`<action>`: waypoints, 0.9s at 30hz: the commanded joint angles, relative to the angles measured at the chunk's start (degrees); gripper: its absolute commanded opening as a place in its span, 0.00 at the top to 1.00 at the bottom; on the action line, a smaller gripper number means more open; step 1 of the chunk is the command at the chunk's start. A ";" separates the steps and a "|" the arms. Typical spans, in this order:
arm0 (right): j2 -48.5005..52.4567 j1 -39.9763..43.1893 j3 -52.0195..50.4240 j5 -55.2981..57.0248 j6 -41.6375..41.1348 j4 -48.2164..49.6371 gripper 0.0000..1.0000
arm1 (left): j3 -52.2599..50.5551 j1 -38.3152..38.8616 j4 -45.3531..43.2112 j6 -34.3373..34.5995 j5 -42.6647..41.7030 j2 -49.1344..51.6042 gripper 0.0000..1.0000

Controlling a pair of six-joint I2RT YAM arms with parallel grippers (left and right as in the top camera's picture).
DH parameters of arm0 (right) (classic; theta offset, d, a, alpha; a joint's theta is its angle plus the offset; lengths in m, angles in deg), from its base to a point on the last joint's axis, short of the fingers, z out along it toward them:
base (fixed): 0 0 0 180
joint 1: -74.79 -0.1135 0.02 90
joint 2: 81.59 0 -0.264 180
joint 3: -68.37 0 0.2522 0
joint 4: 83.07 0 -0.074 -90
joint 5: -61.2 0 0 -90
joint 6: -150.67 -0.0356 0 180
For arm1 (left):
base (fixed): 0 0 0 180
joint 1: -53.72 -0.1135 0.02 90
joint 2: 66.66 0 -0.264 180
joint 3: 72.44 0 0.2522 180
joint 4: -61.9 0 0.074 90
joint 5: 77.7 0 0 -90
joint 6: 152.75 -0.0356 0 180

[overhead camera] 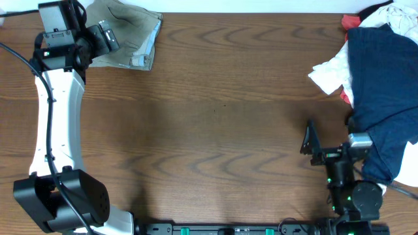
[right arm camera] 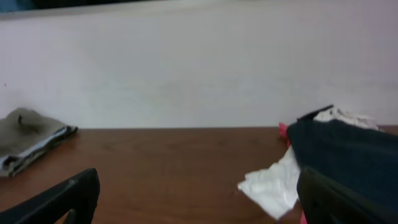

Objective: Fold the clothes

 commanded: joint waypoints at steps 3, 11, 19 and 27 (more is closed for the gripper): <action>-5.01 0.22 -4.39 0.83 0.24 0.46 0.01 | 0.26 -0.09 -0.02 0.70 -0.37 -0.04 0.02; -9.53 0.22 -7.98 0.31 -5.09 -1.49 0.01 | 0.26 -0.09 -0.02 0.70 -0.37 -0.04 0.02; -11.69 0.22 -7.98 0.26 -6.40 -11.56 0.01 | 0.26 -0.09 -0.02 0.70 -0.39 -0.04 0.02; -11.69 0.22 -7.98 0.37 -6.38 -11.34 0.01 | 0.26 -0.09 -0.02 0.72 -0.37 -0.04 0.02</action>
